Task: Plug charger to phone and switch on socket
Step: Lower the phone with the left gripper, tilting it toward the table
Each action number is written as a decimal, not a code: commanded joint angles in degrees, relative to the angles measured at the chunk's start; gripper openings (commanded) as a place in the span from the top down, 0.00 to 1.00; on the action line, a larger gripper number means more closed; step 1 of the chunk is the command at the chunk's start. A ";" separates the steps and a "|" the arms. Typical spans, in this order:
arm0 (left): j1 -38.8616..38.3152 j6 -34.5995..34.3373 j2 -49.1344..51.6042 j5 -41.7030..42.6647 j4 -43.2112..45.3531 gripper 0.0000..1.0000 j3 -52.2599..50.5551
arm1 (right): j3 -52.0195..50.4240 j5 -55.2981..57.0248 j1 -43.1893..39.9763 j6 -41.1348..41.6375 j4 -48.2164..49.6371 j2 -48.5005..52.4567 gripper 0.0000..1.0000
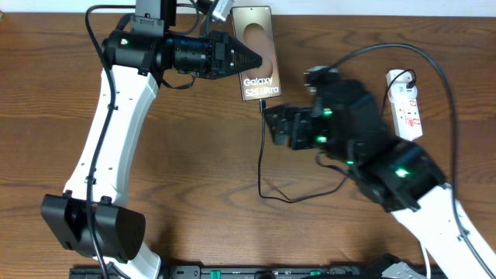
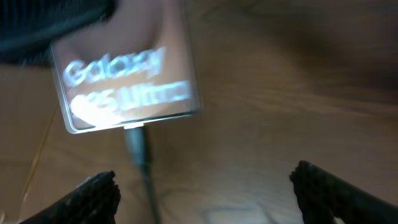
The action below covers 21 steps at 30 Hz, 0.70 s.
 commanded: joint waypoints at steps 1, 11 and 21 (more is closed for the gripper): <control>0.13 1.46 0.07 2.64 -1.01 0.93 0.74 | 1.55 0.63 -6.25 1.70 -3.23 -4.22 0.04; -1.44 16.35 0.11 2.67 -9.68 0.93 0.74 | 1.53 0.00 -23.91 -0.68 -15.34 -5.29 0.01; -5.31 23.45 3.82 2.25 -15.04 0.93 0.63 | 1.53 -0.02 -27.76 -2.23 -18.45 -4.96 0.01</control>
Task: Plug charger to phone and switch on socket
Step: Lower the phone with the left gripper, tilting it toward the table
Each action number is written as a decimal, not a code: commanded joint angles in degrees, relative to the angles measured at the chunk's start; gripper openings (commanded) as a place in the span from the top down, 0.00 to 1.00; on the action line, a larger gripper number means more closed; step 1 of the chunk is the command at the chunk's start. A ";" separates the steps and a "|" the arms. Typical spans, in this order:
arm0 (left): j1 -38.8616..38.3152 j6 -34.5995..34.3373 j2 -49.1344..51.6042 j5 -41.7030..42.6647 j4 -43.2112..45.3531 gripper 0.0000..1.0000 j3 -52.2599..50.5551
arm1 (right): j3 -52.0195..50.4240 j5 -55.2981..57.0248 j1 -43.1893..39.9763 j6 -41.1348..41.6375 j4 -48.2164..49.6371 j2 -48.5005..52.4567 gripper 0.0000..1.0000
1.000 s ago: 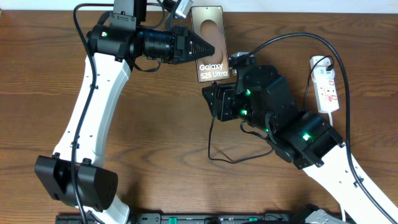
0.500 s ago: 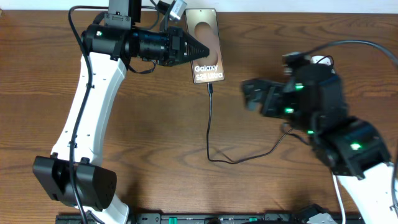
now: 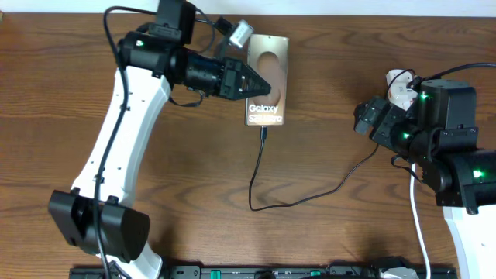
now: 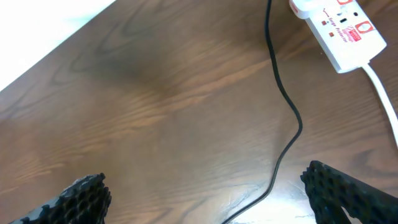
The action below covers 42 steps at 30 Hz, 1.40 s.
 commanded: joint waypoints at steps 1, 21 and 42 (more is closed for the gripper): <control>-1.64 2.82 3.61 2.21 -0.33 0.93 0.63 | 1.05 -0.33 -0.35 -1.55 -0.55 0.37 0.01; -2.16 2.67 23.04 -0.81 1.46 0.93 0.63 | 1.01 0.28 -0.35 -2.47 -2.49 2.64 0.01; -2.16 -0.28 30.08 -4.26 9.18 0.93 0.63 | 0.96 0.22 -0.33 -2.45 -2.51 2.64 0.01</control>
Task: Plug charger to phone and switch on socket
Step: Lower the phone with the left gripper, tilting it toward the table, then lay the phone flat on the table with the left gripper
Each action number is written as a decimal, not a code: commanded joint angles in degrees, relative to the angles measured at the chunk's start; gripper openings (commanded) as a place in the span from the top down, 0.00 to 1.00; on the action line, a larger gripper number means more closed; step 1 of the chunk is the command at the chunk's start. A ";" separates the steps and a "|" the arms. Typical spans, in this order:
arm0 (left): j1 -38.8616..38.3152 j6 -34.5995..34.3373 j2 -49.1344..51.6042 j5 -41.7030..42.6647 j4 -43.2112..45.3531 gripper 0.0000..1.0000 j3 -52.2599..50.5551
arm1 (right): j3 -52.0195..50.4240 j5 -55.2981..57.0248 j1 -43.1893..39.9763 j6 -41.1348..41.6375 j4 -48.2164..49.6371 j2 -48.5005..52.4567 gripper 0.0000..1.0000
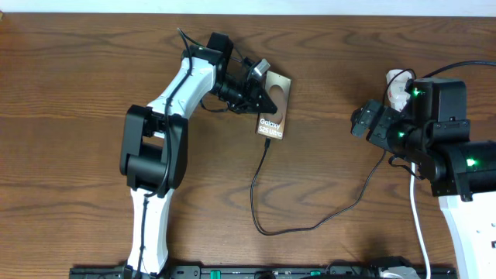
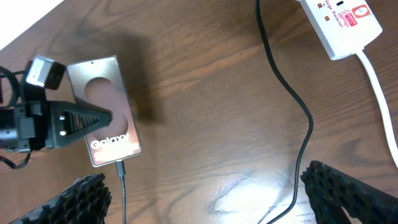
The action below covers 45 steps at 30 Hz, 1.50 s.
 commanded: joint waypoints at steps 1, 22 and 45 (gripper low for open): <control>0.09 -0.48 1.16 0.52 0.20 0.93 0.63 | 0.92 0.20 -0.33 -0.81 -0.11 0.28 0.01; 0.04 -7.87 1.25 -6.08 3.89 0.93 -3.13 | 0.92 -0.39 -0.28 -0.79 -0.02 0.31 0.01; 0.02 -12.57 1.27 -6.10 6.51 0.93 -6.54 | 0.92 -1.51 -0.28 -0.79 0.02 0.31 0.01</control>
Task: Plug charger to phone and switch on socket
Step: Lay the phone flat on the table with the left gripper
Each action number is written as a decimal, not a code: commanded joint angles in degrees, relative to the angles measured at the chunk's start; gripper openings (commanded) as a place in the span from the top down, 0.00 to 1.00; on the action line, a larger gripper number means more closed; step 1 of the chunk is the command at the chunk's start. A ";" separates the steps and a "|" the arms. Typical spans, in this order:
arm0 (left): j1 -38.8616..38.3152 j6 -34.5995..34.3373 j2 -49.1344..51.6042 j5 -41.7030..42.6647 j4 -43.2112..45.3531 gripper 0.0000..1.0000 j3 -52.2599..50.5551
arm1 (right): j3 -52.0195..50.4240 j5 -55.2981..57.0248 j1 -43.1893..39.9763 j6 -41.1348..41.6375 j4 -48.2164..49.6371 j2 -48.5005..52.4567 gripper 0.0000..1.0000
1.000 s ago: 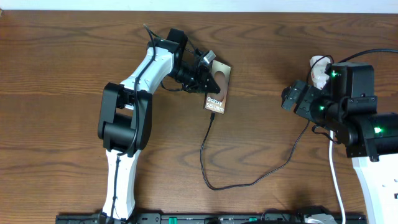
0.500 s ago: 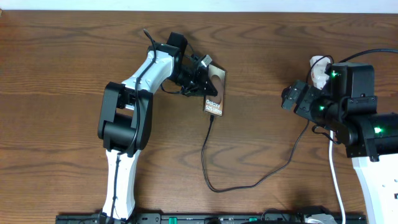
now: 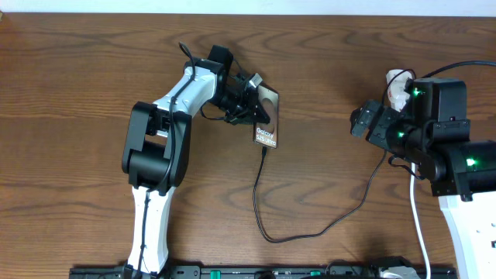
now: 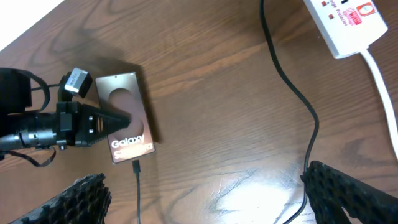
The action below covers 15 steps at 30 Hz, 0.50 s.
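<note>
The phone [image 4: 127, 118], bronze with "Galaxy" on its screen, is tilted at the table's far middle [image 3: 266, 124]. My left gripper [image 3: 260, 112] is shut on its left edge [image 4: 102, 121]. The black charger cable [image 3: 260, 201] runs from the phone's lower edge in a loop towards the right. Its plug [image 4: 135, 165] sits at that edge; whether it is seated I cannot tell. The white socket strip [image 4: 345, 25] lies at the far right, mostly hidden under my right arm in the overhead view [image 3: 395, 79]. My right gripper [image 4: 217, 199] is open beside the strip [image 3: 358, 122], holding nothing.
The brown wooden table [image 3: 77, 155] bears only these things. The strip's white lead [image 4: 382, 93] runs down the right side. The cable's slack [image 4: 308, 124] crosses the wood between the phone and the strip.
The left gripper and the phone have shifted slightly towards the near left, and the phone looks more tilted. The cable loop has moved with them. My right arm has not moved.
First my open right gripper was just below the phone's lower edge at the plug, with the left gripper on the phone at the far edge. Then the right arm was back by the strip. The left gripper and phone have since come nearer the table's middle.
</note>
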 commanded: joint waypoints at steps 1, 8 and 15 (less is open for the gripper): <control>0.02 -0.48 0.09 1.27 0.52 0.93 -0.66 | 0.92 -0.83 -0.28 -0.79 -0.02 0.31 0.01; 0.04 -0.96 0.66 -2.08 0.74 0.93 -0.83 | 0.92 -0.85 -0.28 -0.79 -0.02 0.28 0.01; 0.02 -1.14 2.36 -2.08 1.42 0.93 -0.87 | 0.92 -0.85 -0.28 -0.81 -0.04 0.31 0.01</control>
